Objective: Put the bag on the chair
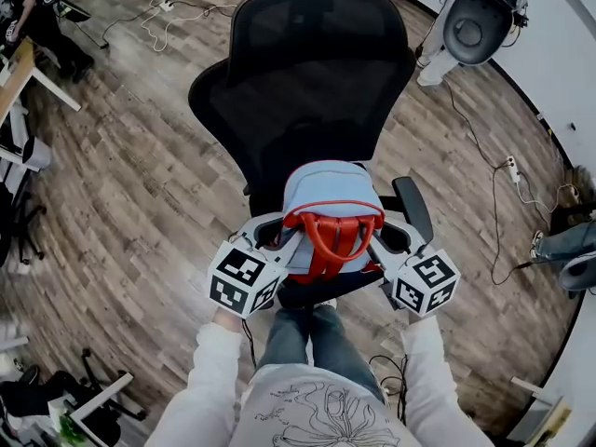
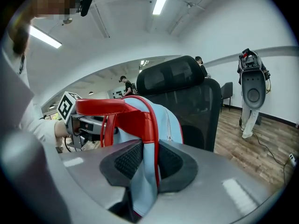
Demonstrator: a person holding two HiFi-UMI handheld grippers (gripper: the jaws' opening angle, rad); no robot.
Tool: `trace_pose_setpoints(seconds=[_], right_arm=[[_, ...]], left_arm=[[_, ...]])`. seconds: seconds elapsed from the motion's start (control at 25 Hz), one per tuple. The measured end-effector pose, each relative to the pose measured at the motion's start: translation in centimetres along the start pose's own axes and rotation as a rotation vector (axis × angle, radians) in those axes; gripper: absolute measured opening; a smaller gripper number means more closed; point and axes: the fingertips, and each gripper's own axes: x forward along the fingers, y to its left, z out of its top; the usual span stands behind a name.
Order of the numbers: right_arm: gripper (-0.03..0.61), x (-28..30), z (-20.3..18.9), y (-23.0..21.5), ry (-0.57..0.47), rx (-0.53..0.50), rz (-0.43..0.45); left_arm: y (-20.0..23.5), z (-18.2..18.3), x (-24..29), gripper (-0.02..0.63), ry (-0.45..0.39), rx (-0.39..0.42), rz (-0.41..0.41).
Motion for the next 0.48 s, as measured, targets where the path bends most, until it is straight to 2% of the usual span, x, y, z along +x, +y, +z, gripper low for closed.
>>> trace_pose_setpoints(seconds=[0.48], right_arm=[[0.095, 5.1, -6.1, -4.4, 0.158, -0.001, 0.040]], left_arm=[[3.4, -5.6, 5.8, 0.091, 0.146, -0.014, 0.035]])
